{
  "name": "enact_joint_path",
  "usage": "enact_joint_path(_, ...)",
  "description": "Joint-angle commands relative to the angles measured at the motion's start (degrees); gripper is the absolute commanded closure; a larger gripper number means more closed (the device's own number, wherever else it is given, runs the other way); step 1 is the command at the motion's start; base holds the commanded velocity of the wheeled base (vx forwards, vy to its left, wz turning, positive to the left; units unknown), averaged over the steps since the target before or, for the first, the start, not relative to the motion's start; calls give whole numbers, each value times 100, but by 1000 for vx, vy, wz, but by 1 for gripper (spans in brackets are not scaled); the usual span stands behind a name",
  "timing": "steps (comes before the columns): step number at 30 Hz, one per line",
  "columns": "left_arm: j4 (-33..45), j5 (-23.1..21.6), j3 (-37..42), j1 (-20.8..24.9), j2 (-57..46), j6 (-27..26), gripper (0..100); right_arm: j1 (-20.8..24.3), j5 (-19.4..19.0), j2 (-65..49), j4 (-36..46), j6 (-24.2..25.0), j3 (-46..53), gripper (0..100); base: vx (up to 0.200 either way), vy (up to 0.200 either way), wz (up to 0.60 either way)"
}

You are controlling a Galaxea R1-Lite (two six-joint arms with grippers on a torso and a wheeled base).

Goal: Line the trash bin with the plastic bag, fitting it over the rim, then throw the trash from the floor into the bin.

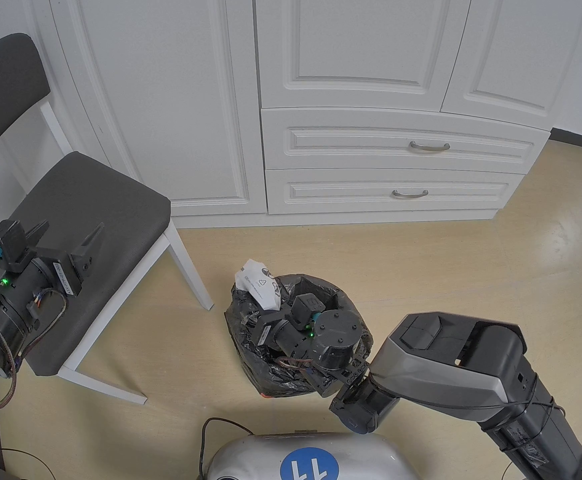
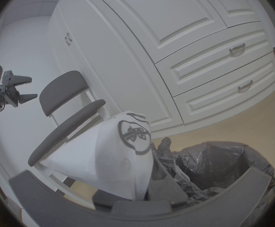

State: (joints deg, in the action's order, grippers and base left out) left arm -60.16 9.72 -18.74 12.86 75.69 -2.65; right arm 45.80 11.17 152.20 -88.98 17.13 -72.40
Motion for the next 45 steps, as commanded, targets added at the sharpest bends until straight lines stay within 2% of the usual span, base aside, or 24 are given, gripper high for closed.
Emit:
enact_joint_path(1, -4, 4, 10, -3, -2, 1, 0, -177, -27, 345, -102, 1, -187, 100, 0, 0, 0)
enact_joint_path(7, -4, 4, 2, -3, 7, 1, 0, -370, -44, 486, -58, 10, -327, 100, 0, 0, 0)
enact_joint_path(11, -4, 4, 10, -3, -2, 1, 0, -537, -282, 671, -58, 10, -371, 100, 0, 0, 0)
enact_joint_path(16, -4, 4, 19, -3, 7, 1, 0, -563, -290, 627, -49, 10, -275, 100, 0, 0, 0)
enact_joint_path(17, -4, 4, 19, -3, 16, 1, 0, -563, -290, 609, -49, 10, -266, 0, 0, 0, 0)
enact_joint_path(26, -4, 4, 10, -3, 7, 1, 0, -563, -317, 583, -102, 10, -248, 0, 0, 0, 0)
enact_joint_path(33, -4, 4, 19, -3, 16, 1, 0, -616, -466, 337, -102, -8, 86, 0, 0, 0, 0)
enact_joint_path(37, -4, 4, 19, -3, 16, 1, 0, -669, -677, 135, -102, -69, 385, 0, 0, 0, 0)
enact_joint_path(39, -4, 4, 28, 6, 25, 1, 0, -713, -791, -41, -102, -192, 657, 0, 0, 0, 0)
enact_joint_path(45, -4, 4, 46, 15, 33, 1, 0, -792, -800, -331, -85, -544, 1009, 0, 0, 0, 0)
